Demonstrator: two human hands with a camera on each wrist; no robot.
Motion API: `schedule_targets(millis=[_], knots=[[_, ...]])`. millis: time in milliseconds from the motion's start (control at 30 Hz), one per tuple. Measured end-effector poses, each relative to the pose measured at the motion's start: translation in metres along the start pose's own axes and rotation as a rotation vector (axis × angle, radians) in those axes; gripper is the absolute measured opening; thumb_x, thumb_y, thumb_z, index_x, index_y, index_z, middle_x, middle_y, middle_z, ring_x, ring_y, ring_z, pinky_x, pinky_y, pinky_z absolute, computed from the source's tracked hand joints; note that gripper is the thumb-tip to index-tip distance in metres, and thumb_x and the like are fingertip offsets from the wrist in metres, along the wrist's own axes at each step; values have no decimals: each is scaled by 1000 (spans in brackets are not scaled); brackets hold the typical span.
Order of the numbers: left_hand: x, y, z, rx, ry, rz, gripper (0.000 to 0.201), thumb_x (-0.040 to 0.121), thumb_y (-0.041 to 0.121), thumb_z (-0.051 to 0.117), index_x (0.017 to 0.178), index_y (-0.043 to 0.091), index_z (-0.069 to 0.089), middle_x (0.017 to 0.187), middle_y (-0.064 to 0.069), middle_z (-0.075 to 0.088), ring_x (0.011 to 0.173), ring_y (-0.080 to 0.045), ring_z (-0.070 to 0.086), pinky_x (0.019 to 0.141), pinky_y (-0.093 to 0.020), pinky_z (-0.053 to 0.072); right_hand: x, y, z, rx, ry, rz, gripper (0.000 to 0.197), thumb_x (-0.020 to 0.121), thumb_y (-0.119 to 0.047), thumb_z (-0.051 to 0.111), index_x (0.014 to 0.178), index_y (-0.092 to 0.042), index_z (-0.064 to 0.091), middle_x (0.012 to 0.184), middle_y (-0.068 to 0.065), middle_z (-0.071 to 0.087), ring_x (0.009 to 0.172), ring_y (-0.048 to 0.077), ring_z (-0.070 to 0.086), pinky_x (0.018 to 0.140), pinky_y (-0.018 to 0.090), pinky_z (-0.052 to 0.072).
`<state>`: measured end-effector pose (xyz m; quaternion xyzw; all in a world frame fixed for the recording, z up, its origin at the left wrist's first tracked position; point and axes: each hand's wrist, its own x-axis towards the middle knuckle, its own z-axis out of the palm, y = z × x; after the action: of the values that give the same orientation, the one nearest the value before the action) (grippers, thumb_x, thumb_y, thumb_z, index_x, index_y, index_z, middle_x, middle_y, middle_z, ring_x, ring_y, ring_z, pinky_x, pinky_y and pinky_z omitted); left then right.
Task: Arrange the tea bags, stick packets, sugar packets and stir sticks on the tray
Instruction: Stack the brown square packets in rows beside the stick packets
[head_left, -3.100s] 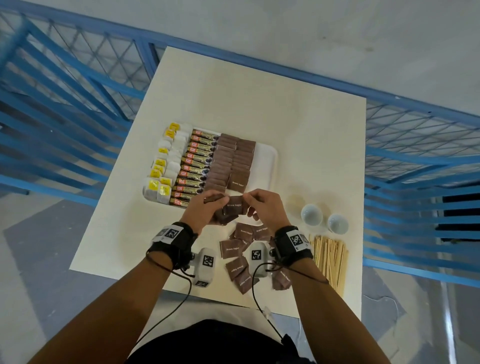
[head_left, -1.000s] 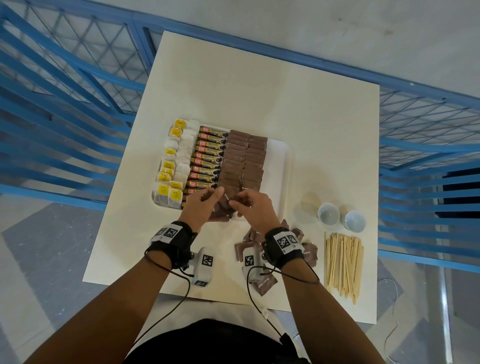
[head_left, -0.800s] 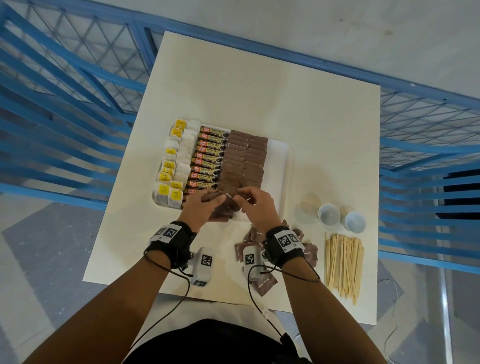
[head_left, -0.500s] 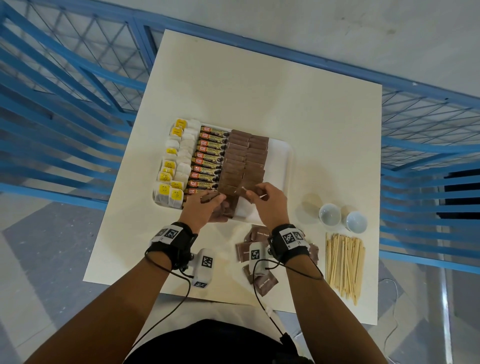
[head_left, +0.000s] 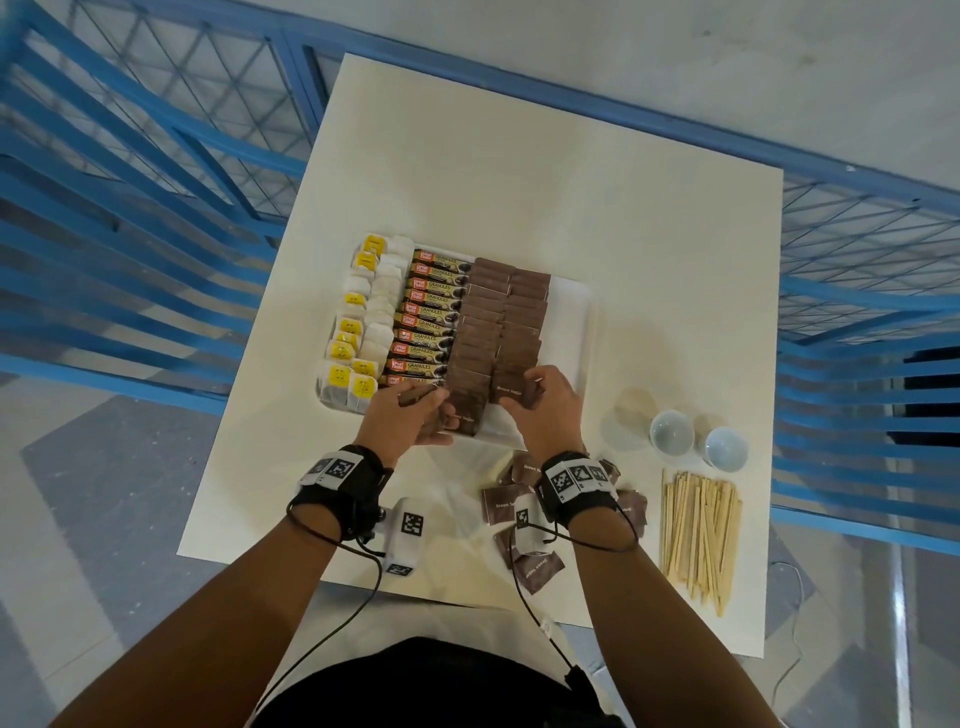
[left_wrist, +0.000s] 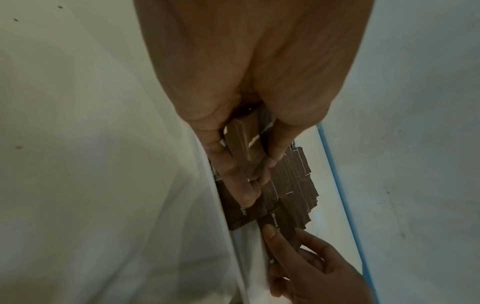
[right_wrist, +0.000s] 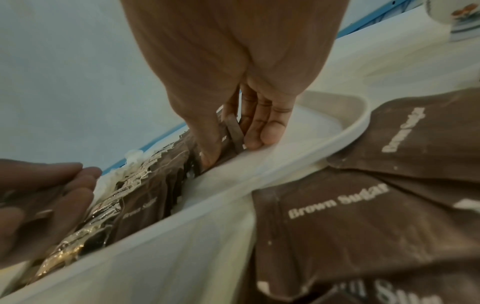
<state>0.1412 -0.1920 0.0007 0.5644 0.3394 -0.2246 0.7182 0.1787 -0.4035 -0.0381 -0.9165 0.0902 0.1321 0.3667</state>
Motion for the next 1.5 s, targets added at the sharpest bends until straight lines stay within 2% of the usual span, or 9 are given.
schedule_targets(millis=[233, 567, 733, 933, 1133, 1200, 1300, 1367, 1500], knots=[[0, -3, 1, 4, -6, -7, 25, 98, 14, 67, 114, -6, 65, 88, -15, 74, 79, -30, 74, 75, -48, 64, 2, -1, 4, -14, 53, 8, 44, 77, -34, 83, 107, -30, 52, 102, -6, 68, 88, 14, 66, 84, 33, 58], [0, -1, -1, 4, -3, -8, 26, 98, 12, 66, 117, -6, 64, 88, -16, 74, 78, -30, 74, 72, -45, 64, 4, -3, 8, 4, 102, -1, 53, 76, -32, 84, 112, -28, 46, 109, -1, 67, 92, 16, 66, 84, 37, 58], [0, -2, -1, 3, -5, -9, 28, 98, 12, 66, 118, -8, 63, 90, -19, 73, 80, -31, 73, 69, -43, 64, 6, -5, 7, 14, 124, 9, 58, 73, -36, 87, 110, -26, 44, 96, -3, 65, 79, 12, 62, 76, 36, 57], [0, -3, -1, 9, -10, -11, 26, 99, 10, 65, 117, -8, 63, 88, -16, 73, 79, -30, 72, 70, -43, 64, 6, -2, 6, 50, 124, 26, 53, 74, -34, 88, 109, -23, 49, 83, -4, 64, 71, 6, 58, 74, 32, 56], [3, -4, -1, -10, -28, -22, 21, 99, 4, 62, 117, -6, 64, 91, -19, 71, 76, -30, 72, 70, -44, 65, 3, -1, 5, 93, 133, 14, 47, 76, -30, 87, 107, -21, 52, 73, -7, 61, 69, 8, 58, 71, 30, 54], [3, -3, 0, 0, -43, -20, 19, 99, -4, 56, 117, -5, 63, 95, -22, 70, 75, -30, 72, 67, -42, 64, 2, -1, 5, 93, 131, 11, 46, 77, -29, 86, 107, -21, 53, 73, -7, 60, 68, 8, 58, 71, 30, 55], [4, -3, 1, -3, -80, -17, 29, 96, -16, 45, 118, -4, 60, 93, -21, 70, 73, -28, 74, 65, -40, 64, 2, -1, 5, 95, 133, 3, 42, 78, -27, 86, 106, -20, 55, 74, -7, 59, 68, 8, 58, 70, 29, 55], [4, -4, 2, 2, -107, -6, 30, 95, -18, 46, 119, -5, 57, 94, -21, 71, 77, -31, 74, 70, -42, 65, 2, -3, 3, 100, 133, 6, 42, 78, -26, 85, 106, -20, 55, 74, -6, 60, 68, 7, 57, 69, 27, 53], [3, -7, 2, 51, -154, 28, 32, 96, -15, 52, 127, -10, 54, 110, -25, 73, 104, -43, 71, 80, -44, 64, -1, -4, 0, 103, 156, -2, 41, 80, -27, 83, 108, -21, 53, 76, -5, 61, 72, 9, 59, 68, 20, 48]])
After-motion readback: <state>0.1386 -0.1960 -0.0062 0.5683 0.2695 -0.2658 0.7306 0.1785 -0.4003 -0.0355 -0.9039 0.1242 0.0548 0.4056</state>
